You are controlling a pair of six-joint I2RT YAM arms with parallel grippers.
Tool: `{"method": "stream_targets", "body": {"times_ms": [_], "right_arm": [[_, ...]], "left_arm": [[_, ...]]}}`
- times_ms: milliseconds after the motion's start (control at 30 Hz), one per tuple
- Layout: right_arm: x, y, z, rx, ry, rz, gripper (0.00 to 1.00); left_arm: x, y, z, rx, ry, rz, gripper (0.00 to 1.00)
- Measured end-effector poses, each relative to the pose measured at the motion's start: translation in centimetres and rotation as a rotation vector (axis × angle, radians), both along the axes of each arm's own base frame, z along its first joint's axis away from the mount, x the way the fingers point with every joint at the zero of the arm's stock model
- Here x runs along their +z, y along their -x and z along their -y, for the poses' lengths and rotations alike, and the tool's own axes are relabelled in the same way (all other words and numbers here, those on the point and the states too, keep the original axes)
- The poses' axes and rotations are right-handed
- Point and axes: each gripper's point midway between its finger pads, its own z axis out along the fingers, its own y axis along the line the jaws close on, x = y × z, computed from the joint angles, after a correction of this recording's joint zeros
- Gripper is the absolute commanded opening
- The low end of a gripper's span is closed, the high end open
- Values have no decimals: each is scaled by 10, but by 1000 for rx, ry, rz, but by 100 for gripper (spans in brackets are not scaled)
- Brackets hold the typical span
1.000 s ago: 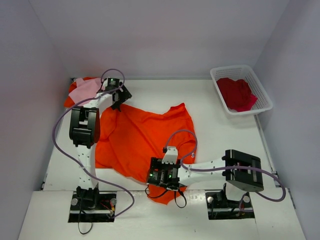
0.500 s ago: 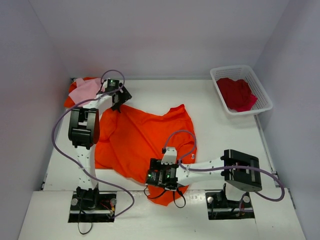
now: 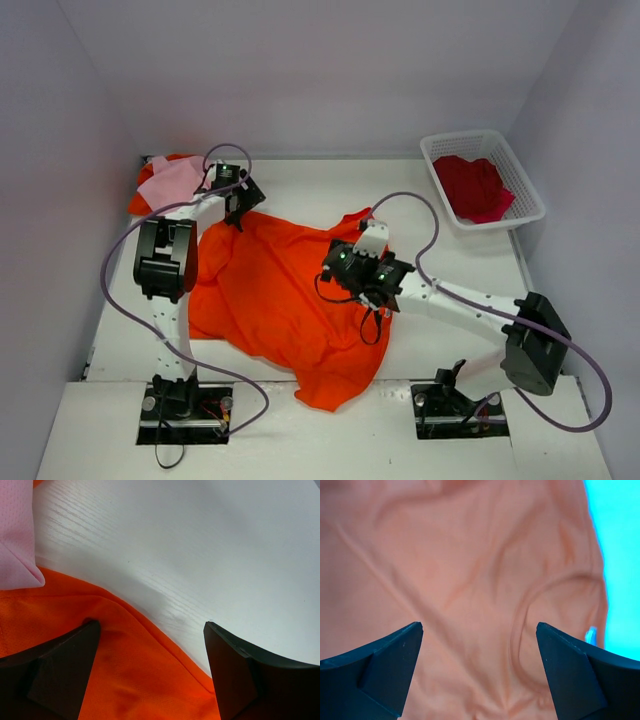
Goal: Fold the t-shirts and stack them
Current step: Flatten out the tshirt
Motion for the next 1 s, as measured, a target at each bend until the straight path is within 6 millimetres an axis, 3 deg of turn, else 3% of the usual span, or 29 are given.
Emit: {"method": "stream_targets", "body": {"times_ms": [67,133,467,733,1000], "right_arm": [[15,-22,8,-7,-15,34,93],[17,-39,16,0,-19,38,93],[-11,-111,50,45,-64,-5,93],[-46,-138,56,116,-102,-54,93],[-84,-139,47,188,-101,-117,93]], "left_arm": [[0,0,0,1,1,4,80],[1,2,0,1,1,6,80],[0,13,-2,2,0,-6,80],[-1,13,-2,5,2,-4,80],[-1,14,-3,6,2,2,80]]}}
